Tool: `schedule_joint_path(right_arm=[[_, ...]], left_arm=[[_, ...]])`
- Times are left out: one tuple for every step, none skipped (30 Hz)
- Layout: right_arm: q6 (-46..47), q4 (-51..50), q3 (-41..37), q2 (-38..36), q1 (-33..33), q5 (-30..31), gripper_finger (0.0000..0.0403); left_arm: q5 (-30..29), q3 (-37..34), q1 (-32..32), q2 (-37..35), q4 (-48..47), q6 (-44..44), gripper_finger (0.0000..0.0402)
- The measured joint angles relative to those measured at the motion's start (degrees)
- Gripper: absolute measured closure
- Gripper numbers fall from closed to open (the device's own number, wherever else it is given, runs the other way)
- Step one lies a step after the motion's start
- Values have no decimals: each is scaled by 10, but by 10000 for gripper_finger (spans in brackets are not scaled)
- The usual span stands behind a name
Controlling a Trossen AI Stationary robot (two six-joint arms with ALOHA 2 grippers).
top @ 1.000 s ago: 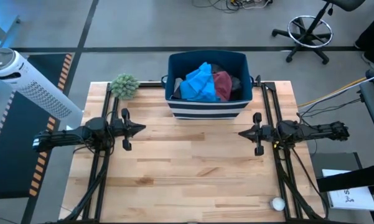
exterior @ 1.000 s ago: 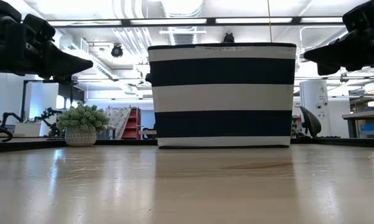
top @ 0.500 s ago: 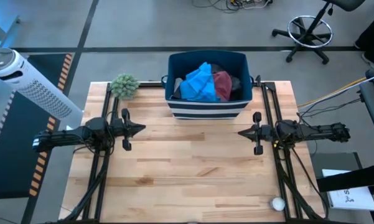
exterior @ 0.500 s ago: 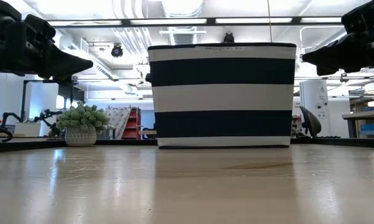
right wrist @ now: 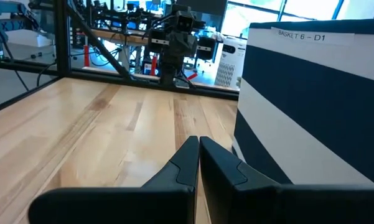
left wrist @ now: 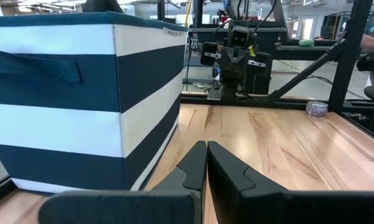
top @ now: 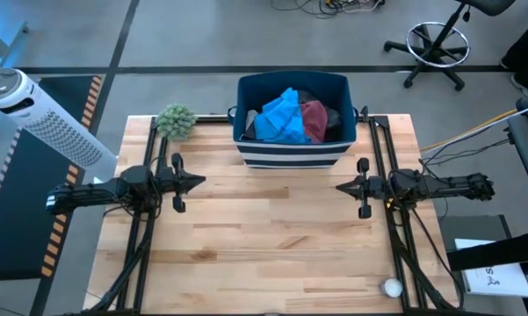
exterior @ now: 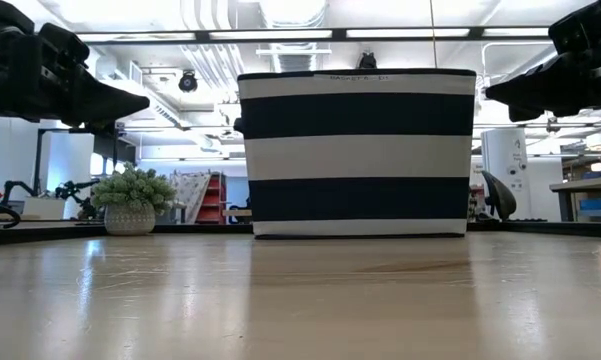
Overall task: Sort clothes
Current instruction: Return to Home Position
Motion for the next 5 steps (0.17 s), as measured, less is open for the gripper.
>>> schedule_joint_path(right_arm=[[0,0,0,0,0,0,403],[0,0,0,0,0,0,403],[0,0,0,0,0,0,403],[0,0,0,0,0,0,403],[0,0,0,0,0,0,403]], left_arm=[[0,0,0,0,0,0,402],[0,0,0,1,1,0,402],[0,0,0,1,1,0,402],[0,0,0,1,1,0,402],[0,0,0,1,1,0,402]])
